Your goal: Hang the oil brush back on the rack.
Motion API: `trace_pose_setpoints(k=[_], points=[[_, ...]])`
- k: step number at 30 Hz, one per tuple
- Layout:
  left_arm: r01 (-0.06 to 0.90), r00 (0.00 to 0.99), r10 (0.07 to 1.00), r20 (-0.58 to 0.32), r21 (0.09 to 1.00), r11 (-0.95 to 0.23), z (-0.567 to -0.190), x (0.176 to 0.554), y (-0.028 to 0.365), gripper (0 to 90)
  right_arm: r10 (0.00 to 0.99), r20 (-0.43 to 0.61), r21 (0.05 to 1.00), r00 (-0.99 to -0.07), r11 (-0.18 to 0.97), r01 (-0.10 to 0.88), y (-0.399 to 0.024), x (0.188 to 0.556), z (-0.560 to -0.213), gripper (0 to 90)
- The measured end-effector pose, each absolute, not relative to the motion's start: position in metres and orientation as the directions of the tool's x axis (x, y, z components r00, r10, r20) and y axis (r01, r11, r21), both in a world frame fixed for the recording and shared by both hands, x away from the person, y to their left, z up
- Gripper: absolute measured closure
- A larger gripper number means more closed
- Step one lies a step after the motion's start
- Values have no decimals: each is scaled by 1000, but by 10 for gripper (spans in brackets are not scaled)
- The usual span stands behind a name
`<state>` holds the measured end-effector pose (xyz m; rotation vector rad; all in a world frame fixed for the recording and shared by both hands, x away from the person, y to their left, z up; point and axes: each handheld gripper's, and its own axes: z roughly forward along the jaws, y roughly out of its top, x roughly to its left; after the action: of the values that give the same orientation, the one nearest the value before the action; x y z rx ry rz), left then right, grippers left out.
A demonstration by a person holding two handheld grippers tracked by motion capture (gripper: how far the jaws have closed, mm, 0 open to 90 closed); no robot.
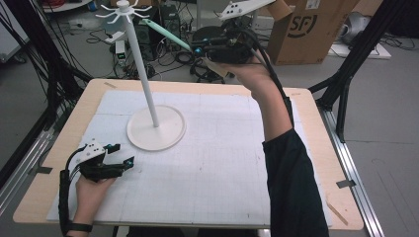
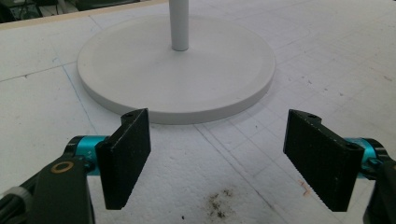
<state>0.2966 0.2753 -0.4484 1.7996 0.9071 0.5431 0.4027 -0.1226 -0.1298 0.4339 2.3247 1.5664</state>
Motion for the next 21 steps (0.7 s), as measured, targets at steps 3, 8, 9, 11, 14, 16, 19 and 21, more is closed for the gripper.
trace_pose_setpoints(k=[3, 8, 9, 11, 14, 16, 19, 21], points=[[333, 617, 786, -43, 919, -211, -448, 297, 275, 237, 410, -86, 931, -908, 358, 73, -124, 402, -129, 829], [333, 616, 787, -42, 919, -212, -448, 297, 275, 237, 413, -83, 931, -907, 357, 77, -125, 401, -128, 829], [334, 616, 787, -43, 919, -211, -448, 297, 275, 238, 412, -87, 932, -907, 355, 72, -126, 401, -128, 829], [334, 617, 786, -44, 918, -211, -449, 297, 275, 238, 412, -88, 933, -907, 352, 70, -127, 401, -127, 829], [334, 616, 786, -42, 918, -213, -448, 297, 275, 238, 414, -86, 935, -906, 347, 70, -128, 401, -126, 829], [334, 616, 787, -43, 918, -212, -448, 297, 275, 238, 415, -88, 936, -906, 346, 67, -128, 401, -125, 829], [334, 615, 787, -45, 919, -209, -449, 296, 275, 238, 424, -89, 936, -901, 345, 70, -129, 401, -124, 829], [335, 615, 787, -44, 919, -210, -449, 297, 275, 238, 425, -89, 936, -901, 344, 70, -128, 402, -123, 829]])
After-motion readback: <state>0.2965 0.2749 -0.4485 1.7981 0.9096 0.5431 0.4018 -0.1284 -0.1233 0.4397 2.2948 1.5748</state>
